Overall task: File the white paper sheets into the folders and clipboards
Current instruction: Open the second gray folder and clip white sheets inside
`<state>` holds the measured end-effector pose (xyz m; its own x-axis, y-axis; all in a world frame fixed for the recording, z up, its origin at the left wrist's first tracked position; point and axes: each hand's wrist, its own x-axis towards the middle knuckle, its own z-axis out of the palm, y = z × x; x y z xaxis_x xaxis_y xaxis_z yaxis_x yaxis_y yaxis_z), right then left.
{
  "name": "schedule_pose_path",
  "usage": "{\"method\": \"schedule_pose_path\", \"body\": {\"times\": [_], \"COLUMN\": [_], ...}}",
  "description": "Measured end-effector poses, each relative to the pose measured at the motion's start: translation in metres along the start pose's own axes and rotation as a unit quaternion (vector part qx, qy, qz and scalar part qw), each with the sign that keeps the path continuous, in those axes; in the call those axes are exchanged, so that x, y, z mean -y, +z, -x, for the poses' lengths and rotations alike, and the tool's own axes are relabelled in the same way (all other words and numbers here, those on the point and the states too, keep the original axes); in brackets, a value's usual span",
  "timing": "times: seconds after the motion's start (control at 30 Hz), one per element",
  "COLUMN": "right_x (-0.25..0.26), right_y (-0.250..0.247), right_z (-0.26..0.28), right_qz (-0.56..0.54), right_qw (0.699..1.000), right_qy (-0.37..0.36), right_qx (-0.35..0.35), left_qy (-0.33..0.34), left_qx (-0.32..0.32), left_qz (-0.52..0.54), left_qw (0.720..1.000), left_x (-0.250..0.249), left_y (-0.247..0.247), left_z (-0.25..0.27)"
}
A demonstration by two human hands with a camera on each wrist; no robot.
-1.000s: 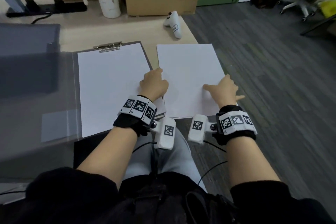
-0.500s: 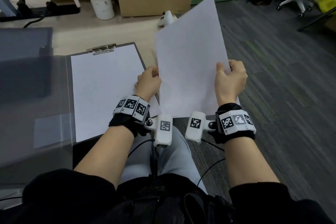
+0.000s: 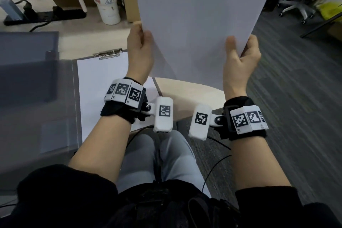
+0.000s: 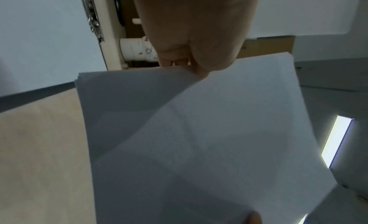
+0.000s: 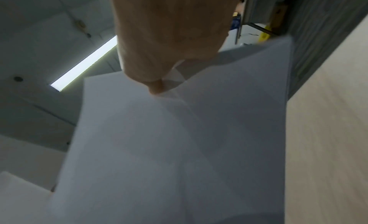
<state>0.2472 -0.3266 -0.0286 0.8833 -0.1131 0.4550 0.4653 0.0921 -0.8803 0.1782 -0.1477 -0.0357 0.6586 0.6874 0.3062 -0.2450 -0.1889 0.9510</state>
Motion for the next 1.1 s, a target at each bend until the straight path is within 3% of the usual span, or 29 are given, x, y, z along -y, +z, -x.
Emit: {"method": "schedule_pose_path", "body": {"times": [0.1,0.27,0.53,0.73,0.93,1.1], "right_x": [-0.008,-0.017,-0.009,-0.019,0.002,0.018], "right_y": [0.001,-0.001,0.003,0.005,0.021,0.051], "right_z": [0.005,0.017,0.008,0.03,0.023,0.029], "right_qz": [-0.082,-0.07,-0.087,-0.076,-0.087,-0.065], "right_qw": [0.993,0.977,0.976,0.97,0.98,0.977], "right_qy": [0.071,0.159,0.145,0.188,0.127,0.132], "right_qx": [0.046,0.126,0.136,0.135,0.124,0.156], "left_qy": [-0.004,-0.084,-0.03,-0.064,-0.059,-0.032], "left_qx": [0.023,0.046,-0.013,0.052,0.02,-0.045], "left_qz": [0.007,0.022,0.015,0.004,0.007,-0.021], "left_qw": [1.0,0.995,0.999,0.997,0.998,0.998], "left_x": [0.007,0.016,0.002,0.02,-0.003,-0.011], "left_y": [-0.011,-0.012,-0.005,-0.012,-0.03,-0.063], "left_z": [0.005,0.024,0.02,0.03,0.022,0.019]}}
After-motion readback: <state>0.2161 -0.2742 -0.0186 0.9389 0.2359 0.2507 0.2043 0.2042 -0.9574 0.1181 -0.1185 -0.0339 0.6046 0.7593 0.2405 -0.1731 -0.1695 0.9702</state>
